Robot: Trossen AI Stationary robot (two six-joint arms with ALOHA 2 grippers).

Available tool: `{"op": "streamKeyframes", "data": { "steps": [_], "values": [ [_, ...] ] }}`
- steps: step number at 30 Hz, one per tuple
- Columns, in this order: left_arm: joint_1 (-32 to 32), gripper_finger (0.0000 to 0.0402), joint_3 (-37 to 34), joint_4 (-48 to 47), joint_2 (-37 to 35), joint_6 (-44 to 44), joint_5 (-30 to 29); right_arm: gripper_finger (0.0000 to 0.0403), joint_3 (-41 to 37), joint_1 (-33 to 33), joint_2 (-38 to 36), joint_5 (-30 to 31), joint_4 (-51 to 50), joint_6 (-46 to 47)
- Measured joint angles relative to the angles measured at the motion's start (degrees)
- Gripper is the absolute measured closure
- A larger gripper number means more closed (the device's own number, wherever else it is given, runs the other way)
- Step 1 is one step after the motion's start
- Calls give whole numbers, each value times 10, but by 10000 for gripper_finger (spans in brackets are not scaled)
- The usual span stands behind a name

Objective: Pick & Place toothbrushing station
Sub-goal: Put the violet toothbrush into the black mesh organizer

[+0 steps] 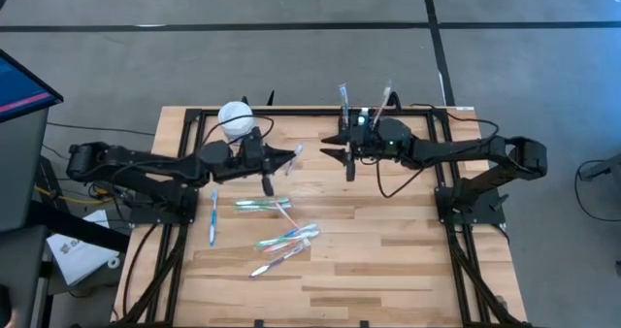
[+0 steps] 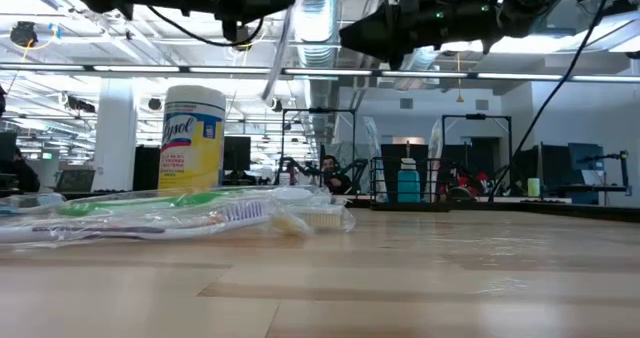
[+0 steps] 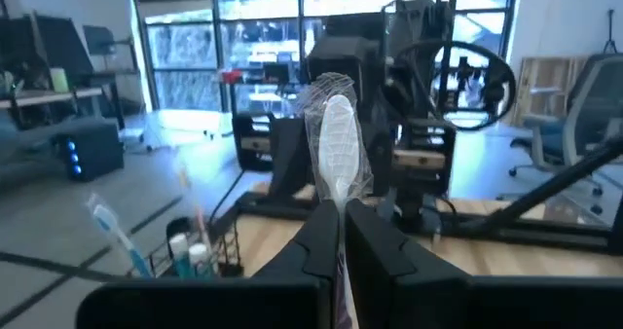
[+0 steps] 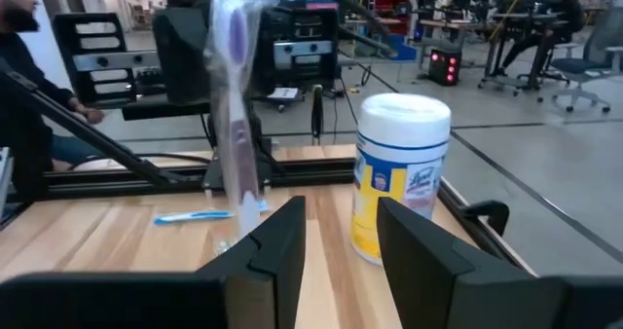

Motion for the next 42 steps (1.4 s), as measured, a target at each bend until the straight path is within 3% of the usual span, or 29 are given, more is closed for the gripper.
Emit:
{"op": "streamKeyframes", "data": {
  "steps": [15, 29, 36, 42],
  "values": [
    [52, 398, 2, 210, 124, -1, 43, 283, 0, 16, 0, -2, 10, -4],
    [58, 398, 86, 211, 213, 0, 80, 283, 0, 19, 0, -2, 23, -15],
    [58, 398, 100, 213, 224, -1, 91, 284, 0, 18, 0, -1, 23, -15],
    [58, 397, 101, 213, 224, -1, 92, 327, 0, 18, 0, 0, 23, -15]
  ]
}}
